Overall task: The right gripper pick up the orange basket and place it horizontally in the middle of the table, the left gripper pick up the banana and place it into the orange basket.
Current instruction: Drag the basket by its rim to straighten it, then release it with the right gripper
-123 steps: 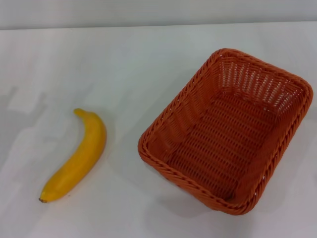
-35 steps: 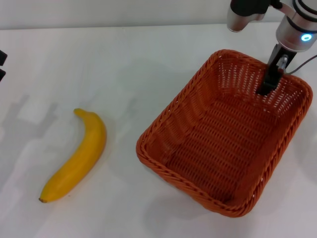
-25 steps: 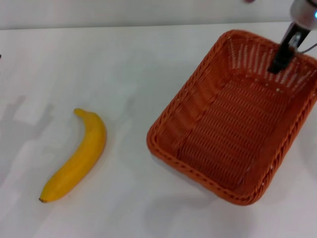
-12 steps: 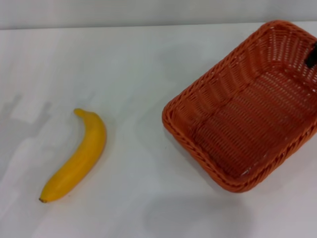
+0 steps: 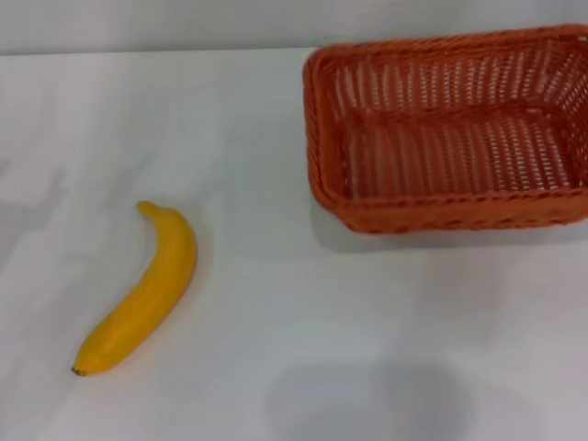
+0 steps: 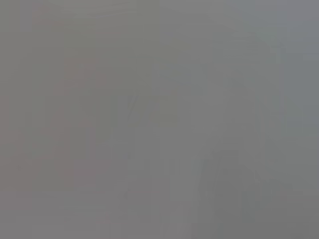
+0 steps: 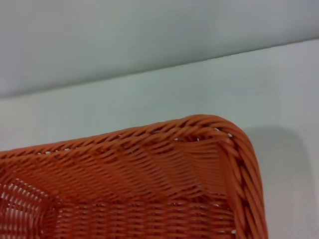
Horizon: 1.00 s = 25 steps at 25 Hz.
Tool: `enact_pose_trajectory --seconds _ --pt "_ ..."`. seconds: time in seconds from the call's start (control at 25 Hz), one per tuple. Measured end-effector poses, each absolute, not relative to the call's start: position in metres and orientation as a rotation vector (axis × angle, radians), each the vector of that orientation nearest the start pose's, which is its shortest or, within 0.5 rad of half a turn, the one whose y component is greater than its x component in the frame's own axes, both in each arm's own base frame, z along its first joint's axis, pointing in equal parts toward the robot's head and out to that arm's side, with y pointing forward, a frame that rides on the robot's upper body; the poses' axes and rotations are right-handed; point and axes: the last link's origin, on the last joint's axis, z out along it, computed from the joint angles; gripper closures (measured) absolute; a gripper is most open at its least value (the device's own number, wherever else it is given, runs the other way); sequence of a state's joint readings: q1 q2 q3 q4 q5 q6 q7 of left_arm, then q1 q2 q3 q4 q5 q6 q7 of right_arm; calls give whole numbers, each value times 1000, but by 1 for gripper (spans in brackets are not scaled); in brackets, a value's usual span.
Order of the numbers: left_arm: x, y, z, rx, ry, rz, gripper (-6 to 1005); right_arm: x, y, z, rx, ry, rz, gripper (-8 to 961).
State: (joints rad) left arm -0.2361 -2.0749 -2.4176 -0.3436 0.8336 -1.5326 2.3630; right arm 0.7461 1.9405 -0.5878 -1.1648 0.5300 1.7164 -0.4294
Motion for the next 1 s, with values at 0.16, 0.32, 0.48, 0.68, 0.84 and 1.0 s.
enact_pose_trajectory --seconds 0.16,0.32,0.48,0.68,0.84,1.0 --pt "-346 280 84 -1512 -483 -1114 111 240 378 131 -2065 1708 162 820" --pt "-346 283 86 -1513 -486 -1108 111 236 376 117 -2132 1681 123 820" --pt "-344 284 85 -1523 -485 -1117 111 231 381 105 -2169 1652 77 820" --pt "-345 278 83 -1527 -483 -1122 111 236 384 96 -2148 1683 82 821" --pt "-347 272 83 -1524 -484 -1123 111 246 382 95 -2117 1717 91 821" --pt "-348 271 82 -1522 -490 -1122 111 250 380 96 -2114 1714 75 821"
